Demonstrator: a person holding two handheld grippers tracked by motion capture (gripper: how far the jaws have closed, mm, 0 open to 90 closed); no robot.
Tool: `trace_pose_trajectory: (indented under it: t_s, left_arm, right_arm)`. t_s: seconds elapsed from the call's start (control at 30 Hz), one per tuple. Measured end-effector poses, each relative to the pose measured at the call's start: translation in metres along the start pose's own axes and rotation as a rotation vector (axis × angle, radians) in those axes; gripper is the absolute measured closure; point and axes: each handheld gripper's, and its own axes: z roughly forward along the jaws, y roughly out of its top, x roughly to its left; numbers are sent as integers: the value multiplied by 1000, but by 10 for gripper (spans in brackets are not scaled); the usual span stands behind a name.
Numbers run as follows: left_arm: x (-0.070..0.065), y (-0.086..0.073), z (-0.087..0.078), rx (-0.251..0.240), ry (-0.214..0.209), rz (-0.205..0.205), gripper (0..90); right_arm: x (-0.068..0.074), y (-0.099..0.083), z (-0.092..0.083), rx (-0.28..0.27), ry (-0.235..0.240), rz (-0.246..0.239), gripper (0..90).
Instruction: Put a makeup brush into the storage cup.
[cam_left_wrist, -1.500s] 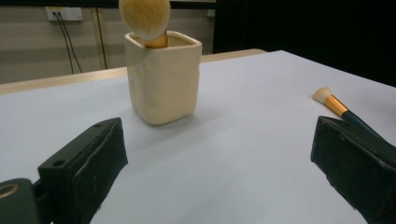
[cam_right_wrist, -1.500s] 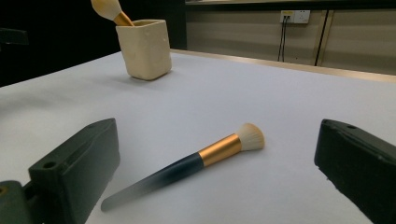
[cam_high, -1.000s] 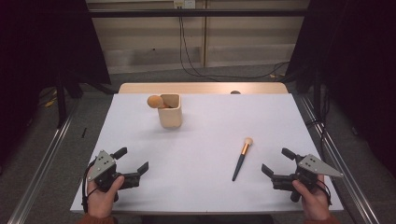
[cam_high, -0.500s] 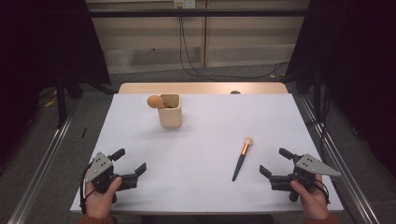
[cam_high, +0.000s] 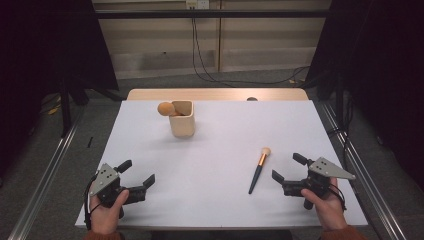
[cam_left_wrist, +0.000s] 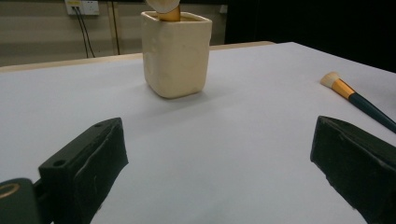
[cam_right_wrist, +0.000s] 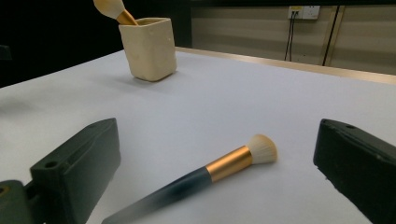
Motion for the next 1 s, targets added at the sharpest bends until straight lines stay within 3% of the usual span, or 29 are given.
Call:
trace_pose_trajectory:
  t_s: [0.3,0.57,1.0]
  left_arm:
    - [-3,0,1,-1,-9,3,35]
    - [0,0,0,-1,-5,6,35]
    - [-1,1,1,-3,-15,4,35]
  right_arm:
    - [-1,10,17,29,19,10,6]
    - [-7,26,31,37,-8,0,9]
    - [-13,45,56,152,-24,-13,15]
